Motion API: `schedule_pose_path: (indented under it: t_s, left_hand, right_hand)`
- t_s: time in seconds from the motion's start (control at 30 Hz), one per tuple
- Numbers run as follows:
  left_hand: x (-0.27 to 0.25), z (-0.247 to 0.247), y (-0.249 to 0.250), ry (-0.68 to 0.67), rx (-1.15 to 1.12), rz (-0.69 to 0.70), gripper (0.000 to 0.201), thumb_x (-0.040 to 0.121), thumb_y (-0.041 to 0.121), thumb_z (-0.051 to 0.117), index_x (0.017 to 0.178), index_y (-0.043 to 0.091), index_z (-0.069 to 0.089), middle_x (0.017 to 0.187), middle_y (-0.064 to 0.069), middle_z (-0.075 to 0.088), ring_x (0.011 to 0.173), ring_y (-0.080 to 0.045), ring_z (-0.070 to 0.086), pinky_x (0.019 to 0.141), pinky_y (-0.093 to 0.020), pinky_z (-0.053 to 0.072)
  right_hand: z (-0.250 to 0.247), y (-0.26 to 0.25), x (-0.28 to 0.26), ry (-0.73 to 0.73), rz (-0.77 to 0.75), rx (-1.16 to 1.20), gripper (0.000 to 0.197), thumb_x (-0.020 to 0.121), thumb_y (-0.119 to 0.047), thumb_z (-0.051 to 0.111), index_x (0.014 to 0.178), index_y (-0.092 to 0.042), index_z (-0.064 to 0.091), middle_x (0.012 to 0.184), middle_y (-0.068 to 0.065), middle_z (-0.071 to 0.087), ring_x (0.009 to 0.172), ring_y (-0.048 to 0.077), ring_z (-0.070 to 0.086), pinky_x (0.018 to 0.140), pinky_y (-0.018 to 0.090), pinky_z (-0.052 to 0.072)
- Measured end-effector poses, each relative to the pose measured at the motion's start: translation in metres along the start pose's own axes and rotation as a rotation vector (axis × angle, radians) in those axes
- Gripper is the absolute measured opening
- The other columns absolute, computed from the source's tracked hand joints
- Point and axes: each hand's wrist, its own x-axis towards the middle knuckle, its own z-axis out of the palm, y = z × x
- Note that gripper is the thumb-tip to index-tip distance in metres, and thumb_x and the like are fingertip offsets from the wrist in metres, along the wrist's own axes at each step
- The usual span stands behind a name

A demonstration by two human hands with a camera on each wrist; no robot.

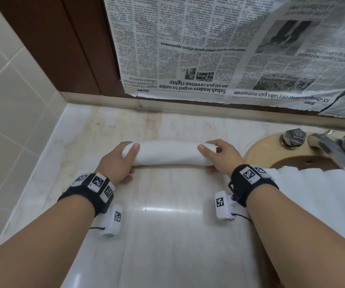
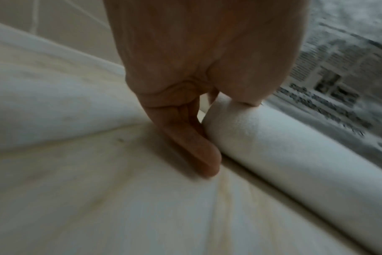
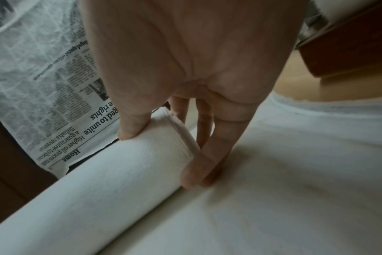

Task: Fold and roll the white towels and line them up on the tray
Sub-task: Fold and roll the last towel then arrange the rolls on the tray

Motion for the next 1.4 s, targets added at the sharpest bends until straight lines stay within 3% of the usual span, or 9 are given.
schedule_pose_path:
  t_s: [0.17,0.3,0.5,0.77,0.9,1.1,1.17,1.27,1.4]
  left_hand:
    - [0.030,0.000,0.012,-0.048,-0.244,-0.200,0.056,0.086,0.074,0.059,0.117,0.028,0.059,0.115,-0.005,0.068,0.075,-0.032,0.078,0.082,-0.046,0.063]
    - [0.032,0.003,0.013,-0.007,-0.343,-0.261,0.067,0.082,0.072,0.065,0.124,0.021,0.058,0.125,-0.004,0.061,0.082,-0.029,0.078,0.078,-0.042,0.064]
    - [-0.032,0.009,-0.004,0.030,-0.442,-0.188,0.050,0.091,0.064,0.062,0.123,0.026,0.058,0.122,-0.005,0.062,0.103,-0.024,0.069,0.082,-0.042,0.064]
    - [-0.114,-0.008,0.006,0.032,-0.449,0.067,0.017,0.100,0.054,0.055,0.109,0.042,0.061,0.118,0.001,0.063,0.105,-0.023,0.066,0.075,-0.038,0.057]
    - [-0.123,-0.005,0.053,0.000,-0.382,0.287,0.013,0.100,0.044,0.057,0.106,0.039,0.067,0.116,0.004,0.066,0.099,-0.019,0.064,0.066,-0.034,0.051]
    - [-0.137,0.045,0.160,-0.116,-0.353,0.511,0.025,0.082,0.050,0.058,0.097,0.036,0.073,0.112,0.005,0.071,0.104,-0.020,0.063,0.082,-0.044,0.051]
    - [-0.144,0.075,0.197,-0.166,-0.322,0.578,0.024,0.081,0.050,0.059,0.095,0.035,0.073,0.111,0.004,0.072,0.099,-0.014,0.064,0.079,-0.038,0.051]
    - [-0.154,0.132,0.256,-0.247,-0.304,0.666,0.013,0.092,0.036,0.060,0.090,0.032,0.072,0.102,0.010,0.072,0.083,-0.001,0.062,0.065,-0.021,0.050]
    - [-0.165,0.223,0.328,-0.362,-0.162,0.704,0.018,0.093,0.038,0.058,0.096,0.030,0.074,0.089,0.016,0.069,0.079,-0.007,0.058,0.062,-0.028,0.045]
  right_hand:
    - [0.007,-0.009,0.021,0.046,0.126,0.109,0.054,0.080,-0.055,0.079,0.116,-0.017,0.067,0.114,0.006,0.064,0.089,0.029,0.072,0.064,0.044,0.064]
    - [0.009,-0.011,0.019,0.050,0.228,0.210,0.066,0.071,-0.051,0.087,0.117,-0.010,0.066,0.118,0.008,0.065,0.090,0.030,0.072,0.064,0.045,0.064]
    - [0.006,0.003,-0.037,0.049,0.240,0.350,0.062,0.063,-0.041,0.095,0.108,-0.009,0.068,0.109,0.012,0.072,0.093,0.028,0.074,0.071,0.052,0.063]
    - [-0.013,0.023,-0.159,0.060,0.116,0.603,0.063,0.064,-0.026,0.095,0.115,-0.010,0.063,0.111,0.017,0.071,0.088,0.028,0.074,0.087,0.052,0.057]
    - [-0.035,0.041,-0.209,0.173,0.033,0.738,0.072,0.047,-0.037,0.101,0.101,-0.009,0.064,0.105,0.018,0.071,0.089,0.030,0.071,0.079,0.044,0.055]
    - [-0.100,0.066,-0.265,0.267,-0.095,0.815,0.063,0.042,-0.042,0.102,0.086,-0.020,0.063,0.098,0.010,0.068,0.093,0.029,0.067,0.078,0.041,0.053]
    - [-0.131,0.078,-0.277,0.319,-0.116,0.828,0.065,0.041,-0.044,0.102,0.087,-0.021,0.064,0.095,0.012,0.067,0.091,0.030,0.066,0.077,0.041,0.052]
    - [-0.185,0.100,-0.293,0.379,-0.120,0.823,0.061,0.047,-0.043,0.100,0.092,-0.023,0.063,0.094,0.010,0.072,0.091,0.031,0.068,0.082,0.046,0.049]
    - [-0.258,0.137,-0.309,0.472,-0.095,0.739,0.057,0.059,-0.046,0.095,0.101,-0.026,0.064,0.102,0.010,0.075,0.095,0.029,0.070,0.090,0.053,0.051]
